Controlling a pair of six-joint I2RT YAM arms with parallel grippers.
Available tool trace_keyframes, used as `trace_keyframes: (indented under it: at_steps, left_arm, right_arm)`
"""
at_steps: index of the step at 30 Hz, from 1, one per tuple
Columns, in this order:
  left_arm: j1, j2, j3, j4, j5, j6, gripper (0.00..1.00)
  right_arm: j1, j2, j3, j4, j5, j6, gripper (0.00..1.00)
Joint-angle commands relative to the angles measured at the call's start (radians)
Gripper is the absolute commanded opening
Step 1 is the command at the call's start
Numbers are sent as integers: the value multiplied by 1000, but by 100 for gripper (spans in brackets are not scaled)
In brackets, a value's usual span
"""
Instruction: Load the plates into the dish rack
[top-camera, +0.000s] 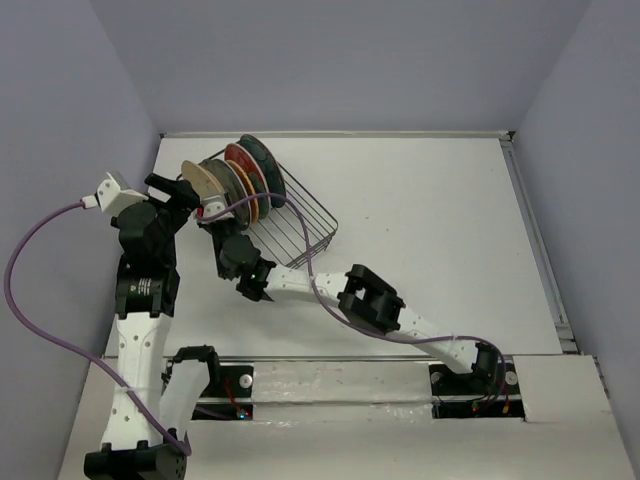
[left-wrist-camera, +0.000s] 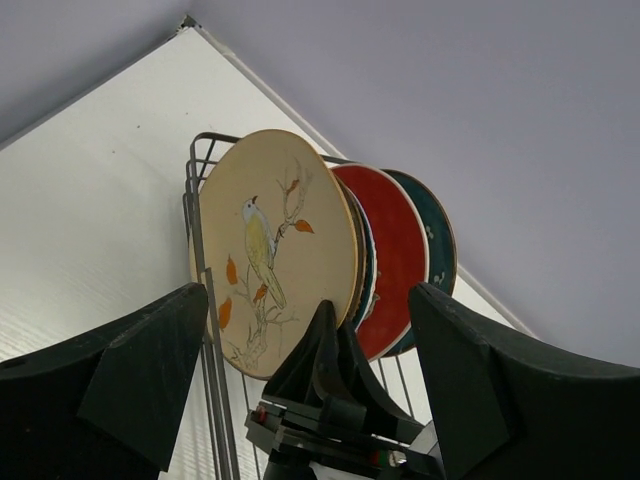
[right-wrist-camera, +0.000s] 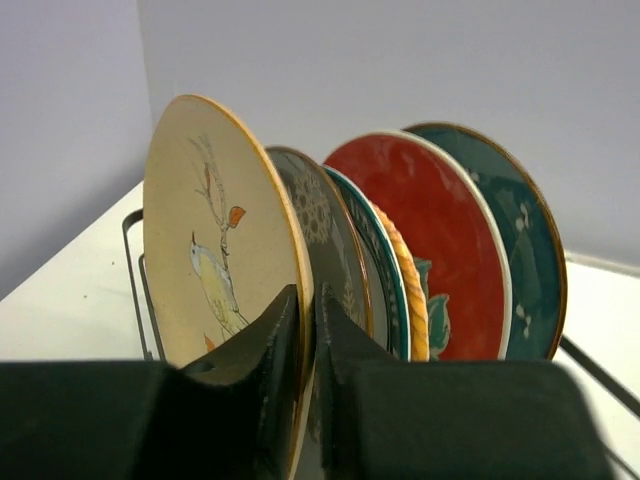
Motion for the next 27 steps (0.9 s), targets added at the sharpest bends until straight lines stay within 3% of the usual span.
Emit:
trace_keyframes:
  at_steps: [1,5,13,18,27]
  left_arm:
    - [-2,-12,-36,42,34,13,93]
    - [2,-15,-42,45,40,13,93]
    - [8,-23,-33,42,42,23,94]
    - [10,-37,-38,46,69,16,95]
    - [12,-68,-74,40,68,21,95]
  right_arm:
    - [11,-52,-58,171,13,-11,22]
    - [11,-72,-68,158,17,2,37]
    - [11,-187,-154,95,13,95,54]
    - [11,-314,-225,-35,-32,198,67]
    - [0,-518,-364,-316,-156,439,69]
